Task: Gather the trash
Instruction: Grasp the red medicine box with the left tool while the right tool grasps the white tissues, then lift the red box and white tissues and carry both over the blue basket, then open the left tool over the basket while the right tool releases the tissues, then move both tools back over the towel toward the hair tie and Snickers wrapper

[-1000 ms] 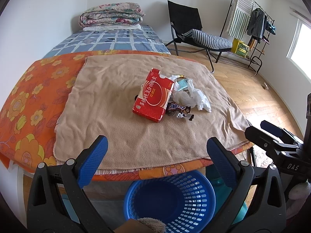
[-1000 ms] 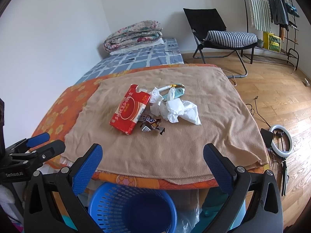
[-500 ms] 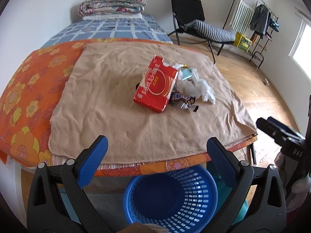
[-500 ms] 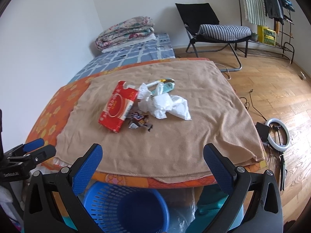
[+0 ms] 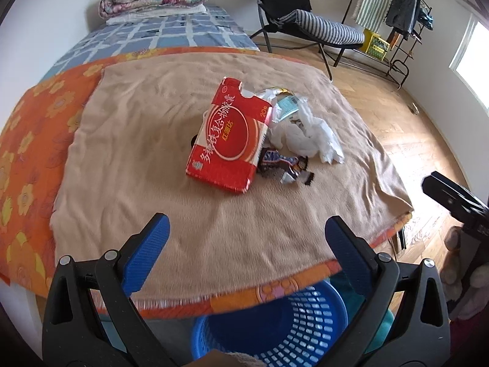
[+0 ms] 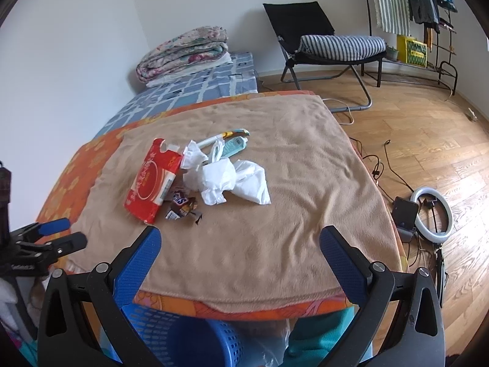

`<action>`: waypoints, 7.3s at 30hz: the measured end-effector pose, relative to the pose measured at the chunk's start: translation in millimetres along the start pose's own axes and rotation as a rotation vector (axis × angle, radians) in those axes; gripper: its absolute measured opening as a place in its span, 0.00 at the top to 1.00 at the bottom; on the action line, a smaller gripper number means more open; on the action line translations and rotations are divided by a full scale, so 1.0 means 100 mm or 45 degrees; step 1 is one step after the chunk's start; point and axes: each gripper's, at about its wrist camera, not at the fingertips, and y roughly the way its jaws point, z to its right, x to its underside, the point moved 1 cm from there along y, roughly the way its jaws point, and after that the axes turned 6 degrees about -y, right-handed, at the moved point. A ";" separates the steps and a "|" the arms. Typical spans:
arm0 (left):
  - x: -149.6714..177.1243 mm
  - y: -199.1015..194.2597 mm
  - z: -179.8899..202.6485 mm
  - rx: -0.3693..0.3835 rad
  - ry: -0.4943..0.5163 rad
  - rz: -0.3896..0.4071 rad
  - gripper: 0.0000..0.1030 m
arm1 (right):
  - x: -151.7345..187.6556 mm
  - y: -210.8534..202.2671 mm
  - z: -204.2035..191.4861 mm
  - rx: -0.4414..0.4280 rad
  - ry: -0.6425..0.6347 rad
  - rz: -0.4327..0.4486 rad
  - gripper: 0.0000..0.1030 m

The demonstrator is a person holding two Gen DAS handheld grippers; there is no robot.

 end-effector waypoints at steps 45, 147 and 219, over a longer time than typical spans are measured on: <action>-0.82 1.47 0.04 -0.189 0.117 -0.157 0.09 | -0.62 1.66 -0.06 -0.102 0.081 -0.267 0.04; 1.78 -0.14 -0.02 0.025 0.297 -0.286 0.11 | 1.48 0.35 -0.99 -0.370 -0.088 -0.480 0.57; -0.66 1.18 -0.36 -0.128 0.165 -0.093 0.38 | -0.15 1.16 -0.78 -0.278 -0.250 -0.187 0.40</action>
